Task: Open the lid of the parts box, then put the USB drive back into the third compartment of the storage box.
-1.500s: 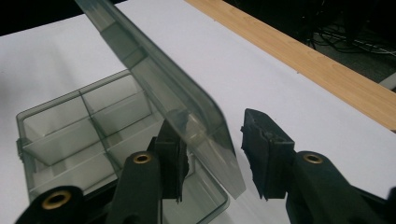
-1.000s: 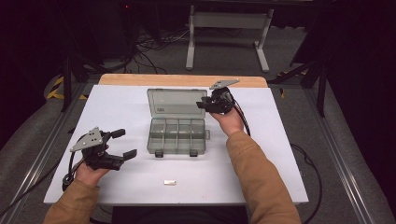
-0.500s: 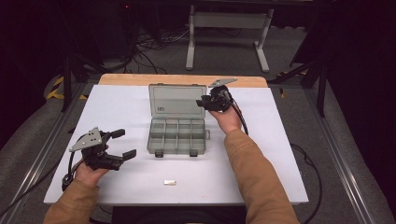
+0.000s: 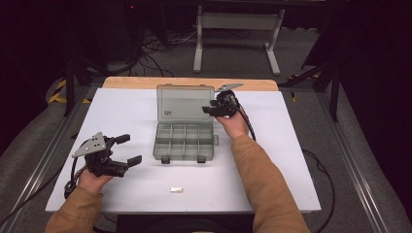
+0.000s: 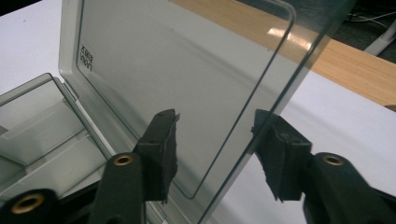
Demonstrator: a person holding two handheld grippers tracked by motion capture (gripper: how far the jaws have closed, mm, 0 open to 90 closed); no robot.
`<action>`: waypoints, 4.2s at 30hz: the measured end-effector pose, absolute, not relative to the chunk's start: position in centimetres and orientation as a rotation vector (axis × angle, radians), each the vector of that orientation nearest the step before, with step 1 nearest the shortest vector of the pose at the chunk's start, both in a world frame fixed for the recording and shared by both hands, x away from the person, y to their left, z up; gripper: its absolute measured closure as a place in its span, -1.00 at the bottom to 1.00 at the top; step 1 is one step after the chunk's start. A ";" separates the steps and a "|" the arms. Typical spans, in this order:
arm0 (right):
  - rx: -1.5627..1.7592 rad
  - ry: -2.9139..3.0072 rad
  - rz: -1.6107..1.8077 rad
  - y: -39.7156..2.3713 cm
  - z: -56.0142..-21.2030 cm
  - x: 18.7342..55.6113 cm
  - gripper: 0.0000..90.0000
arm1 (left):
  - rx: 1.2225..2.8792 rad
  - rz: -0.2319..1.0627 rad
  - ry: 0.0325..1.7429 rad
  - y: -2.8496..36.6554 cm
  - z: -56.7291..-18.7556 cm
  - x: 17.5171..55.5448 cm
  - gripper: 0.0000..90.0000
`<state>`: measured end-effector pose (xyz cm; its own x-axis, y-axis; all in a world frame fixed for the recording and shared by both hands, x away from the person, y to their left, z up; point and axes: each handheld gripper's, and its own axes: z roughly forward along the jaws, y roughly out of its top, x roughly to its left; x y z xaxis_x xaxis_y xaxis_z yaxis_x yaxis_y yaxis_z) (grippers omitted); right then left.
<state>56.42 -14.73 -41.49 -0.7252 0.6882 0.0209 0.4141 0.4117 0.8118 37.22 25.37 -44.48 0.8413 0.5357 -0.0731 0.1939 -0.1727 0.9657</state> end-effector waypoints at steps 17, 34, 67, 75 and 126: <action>1.047 2.407 1.198 -14.3 -43.6 57.4 -0.26 | 1.747 0.330 0.566 25.4 -44.5 37.2 -0.85; 1.137 2.457 1.183 -14.7 -44.6 57.9 -0.34 | 1.747 0.317 0.570 25.4 -44.6 37.3 -0.86; 0.840 2.445 1.336 -13.9 -38.4 50.5 -0.37 | 1.725 0.348 0.553 25.9 -44.3 37.0 -0.87; 0.706 2.488 1.359 -12.7 -37.5 47.3 -0.40 | 1.722 0.361 0.551 26.2 -44.3 36.7 -0.88; 0.211 2.915 0.981 -6.0 -42.0 37.8 -0.32 | 1.724 0.393 0.567 26.5 -44.3 36.3 -0.94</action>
